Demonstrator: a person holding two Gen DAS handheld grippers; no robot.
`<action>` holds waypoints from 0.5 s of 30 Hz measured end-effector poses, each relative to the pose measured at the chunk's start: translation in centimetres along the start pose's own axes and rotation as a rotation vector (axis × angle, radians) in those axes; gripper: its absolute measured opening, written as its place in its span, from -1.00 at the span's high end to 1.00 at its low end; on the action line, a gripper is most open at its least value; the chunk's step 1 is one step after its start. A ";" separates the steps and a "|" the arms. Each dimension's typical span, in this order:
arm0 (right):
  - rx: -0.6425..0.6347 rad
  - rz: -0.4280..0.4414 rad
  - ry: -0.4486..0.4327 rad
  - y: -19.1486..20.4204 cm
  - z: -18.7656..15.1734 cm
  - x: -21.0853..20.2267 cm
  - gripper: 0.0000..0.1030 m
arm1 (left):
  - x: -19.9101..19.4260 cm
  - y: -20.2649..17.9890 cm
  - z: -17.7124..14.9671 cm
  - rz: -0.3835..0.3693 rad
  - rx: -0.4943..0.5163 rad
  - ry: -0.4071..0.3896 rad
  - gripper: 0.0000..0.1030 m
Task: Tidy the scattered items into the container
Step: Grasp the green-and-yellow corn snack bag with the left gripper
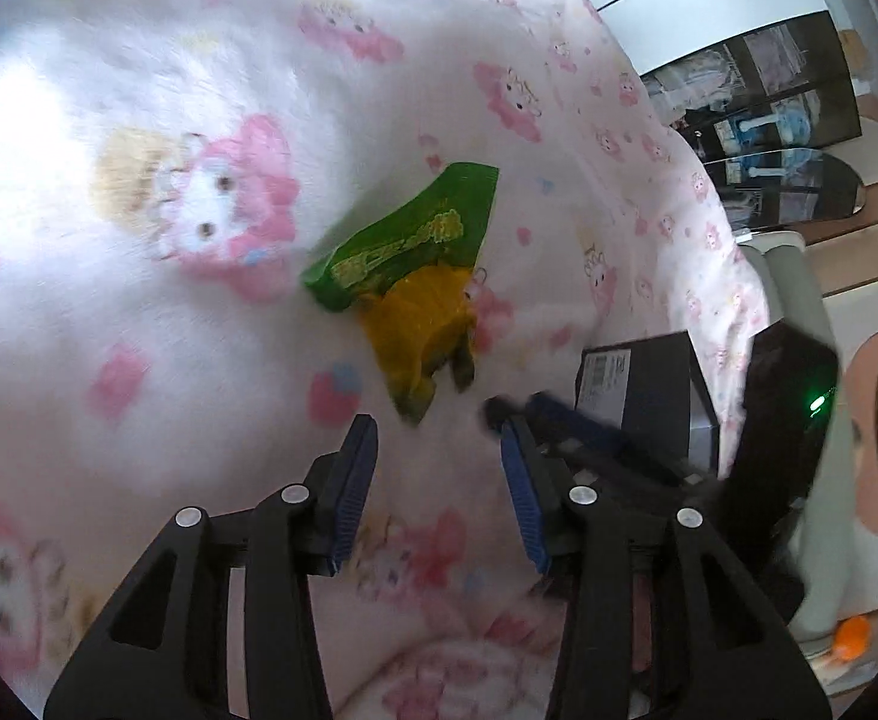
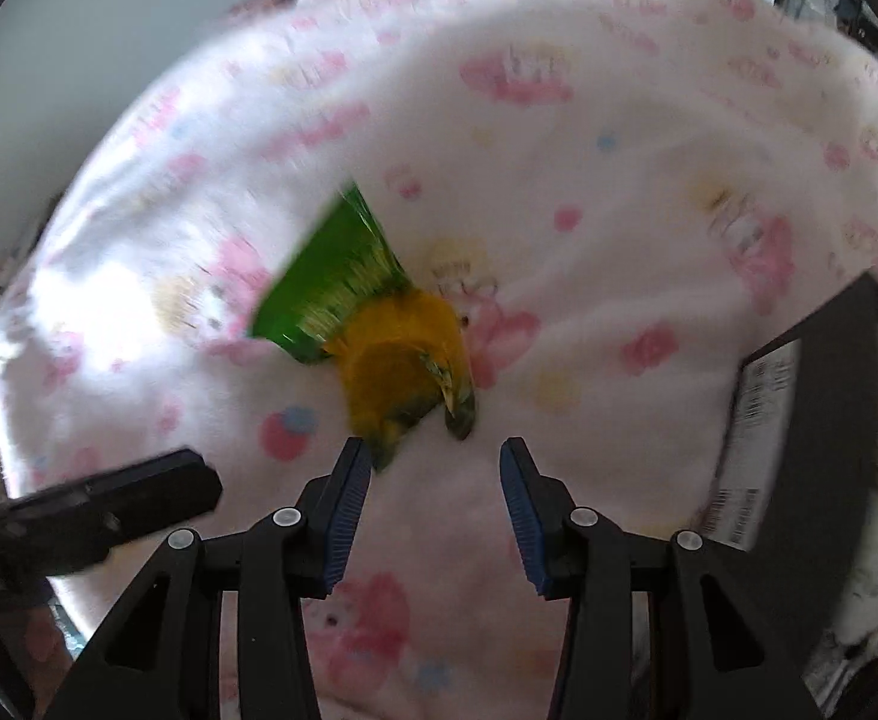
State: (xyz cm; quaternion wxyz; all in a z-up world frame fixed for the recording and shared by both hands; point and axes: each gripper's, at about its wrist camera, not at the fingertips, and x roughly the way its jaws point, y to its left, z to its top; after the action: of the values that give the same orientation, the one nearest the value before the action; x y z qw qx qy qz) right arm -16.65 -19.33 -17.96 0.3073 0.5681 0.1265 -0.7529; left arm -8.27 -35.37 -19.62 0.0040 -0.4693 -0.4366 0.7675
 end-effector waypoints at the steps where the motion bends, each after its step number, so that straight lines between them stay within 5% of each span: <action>1: 0.006 0.008 0.011 -0.1 0.1 0.7 0.21 | 0.7 0.1 0.4 0.002 -0.005 0.012 0.17; 15: 0.101 0.063 0.018 -1.9 2.1 5.1 0.20 | 7.5 1.6 3.9 0.010 -0.089 0.080 -0.16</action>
State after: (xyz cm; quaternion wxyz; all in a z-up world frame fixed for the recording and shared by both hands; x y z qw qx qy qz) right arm -20.30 -20.57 -22.37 0.3005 0.5931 0.0731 -0.7433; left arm -14.68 -35.87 -25.41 -0.0034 -0.5015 -0.4674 0.7280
